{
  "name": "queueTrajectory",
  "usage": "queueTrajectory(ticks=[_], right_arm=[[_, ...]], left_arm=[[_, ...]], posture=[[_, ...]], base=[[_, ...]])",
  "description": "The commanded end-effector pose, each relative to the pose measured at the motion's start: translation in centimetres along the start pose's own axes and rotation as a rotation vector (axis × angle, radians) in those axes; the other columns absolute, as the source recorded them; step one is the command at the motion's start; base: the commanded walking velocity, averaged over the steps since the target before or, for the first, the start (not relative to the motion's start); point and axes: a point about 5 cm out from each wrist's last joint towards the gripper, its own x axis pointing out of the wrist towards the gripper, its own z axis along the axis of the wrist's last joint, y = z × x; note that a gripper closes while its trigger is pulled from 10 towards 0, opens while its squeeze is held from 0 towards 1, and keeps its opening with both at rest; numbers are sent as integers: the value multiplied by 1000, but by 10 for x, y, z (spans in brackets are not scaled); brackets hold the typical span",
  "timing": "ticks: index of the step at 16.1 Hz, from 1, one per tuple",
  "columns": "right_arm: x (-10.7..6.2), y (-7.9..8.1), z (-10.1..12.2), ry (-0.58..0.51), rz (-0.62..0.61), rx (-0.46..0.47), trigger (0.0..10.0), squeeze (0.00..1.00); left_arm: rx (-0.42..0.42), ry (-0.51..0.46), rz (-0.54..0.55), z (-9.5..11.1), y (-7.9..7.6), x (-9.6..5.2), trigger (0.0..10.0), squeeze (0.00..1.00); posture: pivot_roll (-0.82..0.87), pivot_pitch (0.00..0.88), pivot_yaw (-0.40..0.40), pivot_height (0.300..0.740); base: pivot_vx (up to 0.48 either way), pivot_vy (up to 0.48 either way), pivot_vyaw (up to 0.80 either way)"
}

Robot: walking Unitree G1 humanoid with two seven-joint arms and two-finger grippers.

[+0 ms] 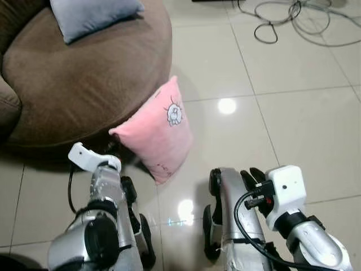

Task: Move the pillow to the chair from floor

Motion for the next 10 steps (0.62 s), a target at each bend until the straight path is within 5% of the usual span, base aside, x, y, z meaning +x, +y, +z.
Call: queueTrajectory(ticks=[1,2,4,7,10], right_arm=[[-5,6,2,9,25,12,10000,0],[-8,8,4,11,30,13,10000,0],[-12,10,4,20,29,19,10000,0],[-17,15,8,25,37,25,10000,0],[-20,18,12,19,43,33,10000,0]], left_arm=[[-56,28,-15,-7,3,-2,10000,380],[-112,37,-76,-9,-6,-1,10000,0],[-113,70,-140,-16,-16,-1,10000,0],[38,165,-166,-33,-20,-6,10000,0],[-11,151,-180,-33,-23,-5,10000,0]], posture=[[-261,377,-24,507],[-268,383,-26,507],[-272,389,-26,507],[-281,387,-23,507],[-285,384,-19,507]], base=[[0,0,0],[0,0,0],[0,0,0],[0,0,0],[0,0,0]])
